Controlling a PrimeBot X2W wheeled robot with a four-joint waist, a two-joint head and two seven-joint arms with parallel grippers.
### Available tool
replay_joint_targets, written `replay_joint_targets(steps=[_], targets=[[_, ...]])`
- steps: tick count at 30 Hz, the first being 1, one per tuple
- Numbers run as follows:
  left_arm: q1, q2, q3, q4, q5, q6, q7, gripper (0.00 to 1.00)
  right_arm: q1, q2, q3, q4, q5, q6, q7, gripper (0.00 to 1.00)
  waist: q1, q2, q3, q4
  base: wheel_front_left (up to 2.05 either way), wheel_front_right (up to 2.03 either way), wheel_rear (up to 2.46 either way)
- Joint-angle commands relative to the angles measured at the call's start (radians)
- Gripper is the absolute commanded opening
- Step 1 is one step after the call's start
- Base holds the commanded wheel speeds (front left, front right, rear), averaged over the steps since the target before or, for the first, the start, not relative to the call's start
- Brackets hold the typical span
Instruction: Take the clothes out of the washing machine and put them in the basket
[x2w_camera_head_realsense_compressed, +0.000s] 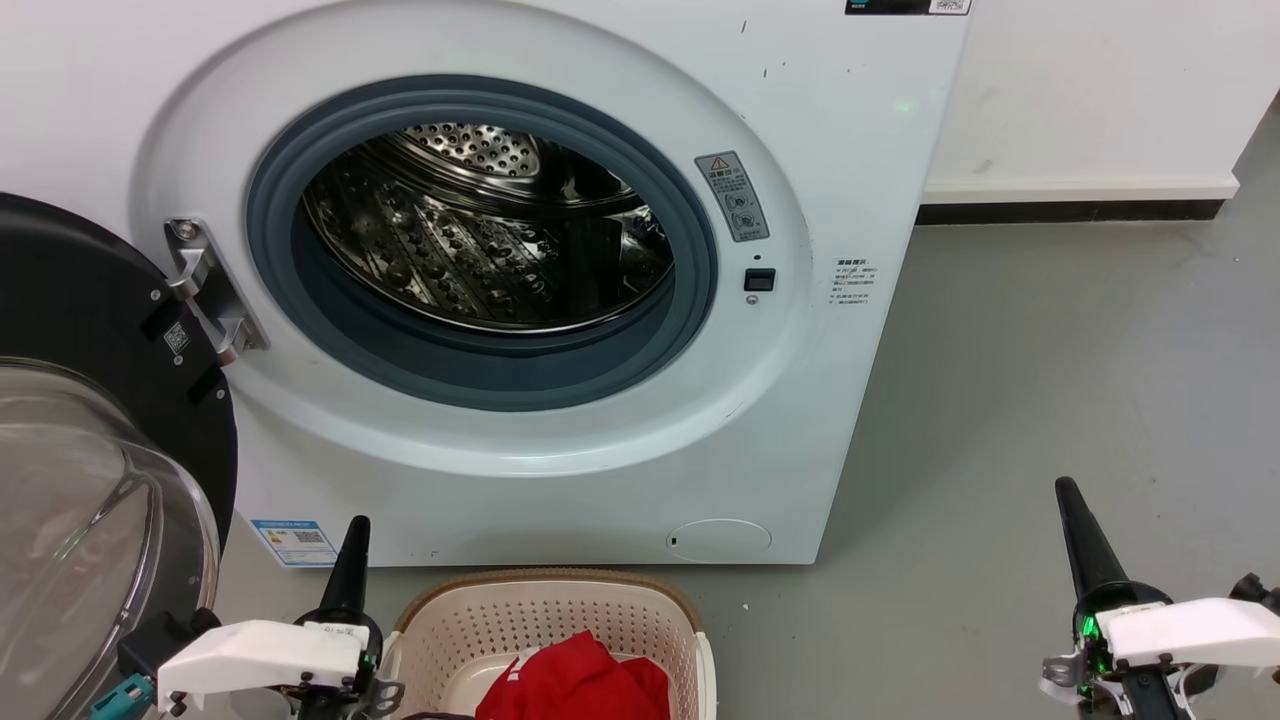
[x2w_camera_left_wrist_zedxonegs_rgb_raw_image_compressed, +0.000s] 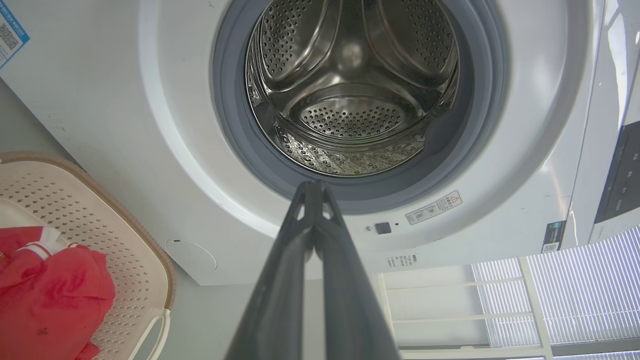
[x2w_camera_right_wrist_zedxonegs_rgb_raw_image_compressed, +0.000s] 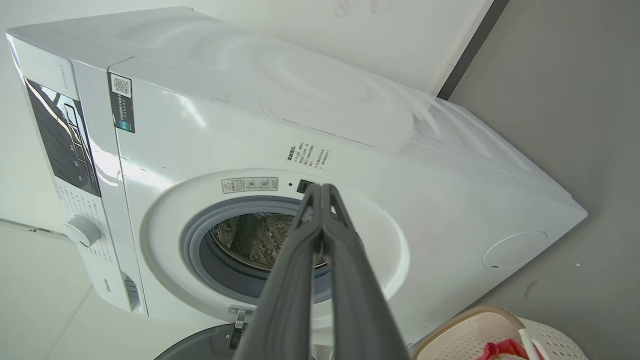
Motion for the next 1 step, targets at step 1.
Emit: replay_joint_targets(steps=[1], targets=[[-0.018, 0.0, 0.006, -0.002, -0.019, -0.008, 0.007, 0.0, -0.023, -0.006, -0.003, -0.001, 0.02, 0.0, 0.006, 0.0, 0.0, 0.0, 0.0, 0.0, 0.0, 0.0, 0.0]])
